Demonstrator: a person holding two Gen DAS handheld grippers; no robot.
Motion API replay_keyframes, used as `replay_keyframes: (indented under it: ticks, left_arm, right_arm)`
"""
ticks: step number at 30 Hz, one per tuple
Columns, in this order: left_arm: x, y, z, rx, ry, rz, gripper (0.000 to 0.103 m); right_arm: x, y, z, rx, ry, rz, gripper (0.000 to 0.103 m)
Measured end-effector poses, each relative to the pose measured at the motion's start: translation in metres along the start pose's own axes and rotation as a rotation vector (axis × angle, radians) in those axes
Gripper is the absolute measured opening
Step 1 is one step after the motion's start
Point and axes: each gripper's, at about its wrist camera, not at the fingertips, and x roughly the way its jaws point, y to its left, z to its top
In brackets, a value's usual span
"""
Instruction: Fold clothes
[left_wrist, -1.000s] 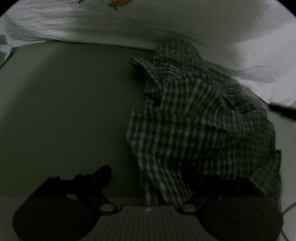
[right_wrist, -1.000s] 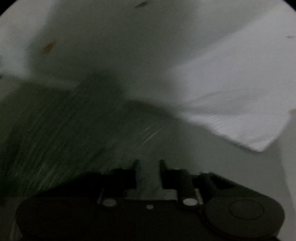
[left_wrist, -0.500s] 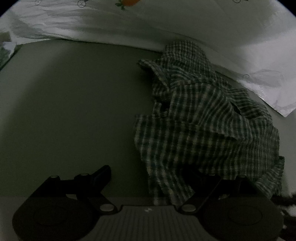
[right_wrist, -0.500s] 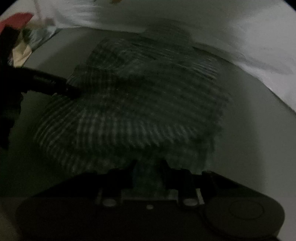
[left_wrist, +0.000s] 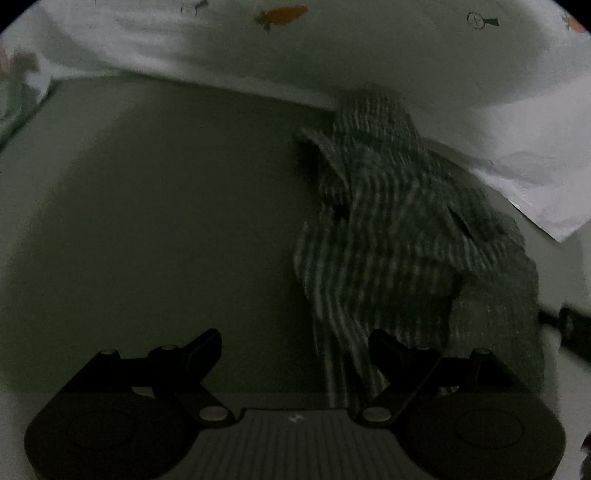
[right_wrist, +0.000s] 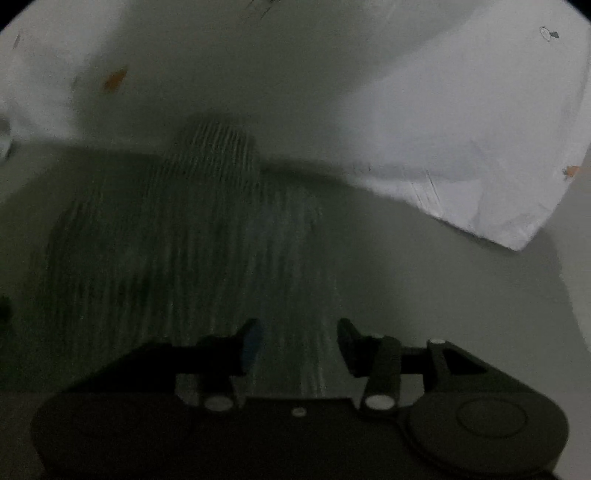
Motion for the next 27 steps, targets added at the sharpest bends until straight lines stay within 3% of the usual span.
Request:
replay_keyframes:
  ticks: [5, 9, 11, 18, 19, 22, 25, 27]
  left_arm:
    - [-0.008, -0.002, -0.020, -0.014, 0.082, -0.078, 0.087]
    - [-0.011, -0.008, -0.028, -0.010, 0.117, -0.135, 0.087]
    - [-0.013, -0.011, -0.031, -0.012, 0.123, -0.155, 0.087]
    - [-0.017, -0.011, -0.050, -0.097, 0.152, -0.222, 0.087]
    - [-0.019, -0.010, -0.053, -0.134, 0.151, -0.245, 0.087]
    - [-0.021, -0.010, -0.060, -0.200, 0.149, -0.306, 0.087]
    - [-0.018, -0.013, -0.067, -0.232, 0.165, -0.367, 0.087]
    - [-0.014, -0.016, -0.071, -0.272, 0.178, -0.414, 0.087]
  right_arm:
    - [-0.029, 0.036, -0.058, -0.335, 0.026, 0.024, 0.076]
    - [-0.034, 0.069, -0.095, -0.696, -0.046, -0.021, 0.080]
    - [-0.037, 0.076, -0.102, -0.800, -0.079, -0.024, 0.080]
    - [-0.033, 0.092, -0.114, -0.868, -0.149, -0.044, 0.080]
    - [-0.033, 0.094, -0.115, -0.872, -0.165, -0.047, 0.075]
    - [-0.025, 0.096, -0.104, -0.817, -0.152, -0.007, 0.029]
    - [-0.029, 0.094, -0.086, -0.716, -0.144, 0.029, 0.008]
    - [-0.040, 0.088, -0.071, -0.628, -0.159, 0.045, 0.008]
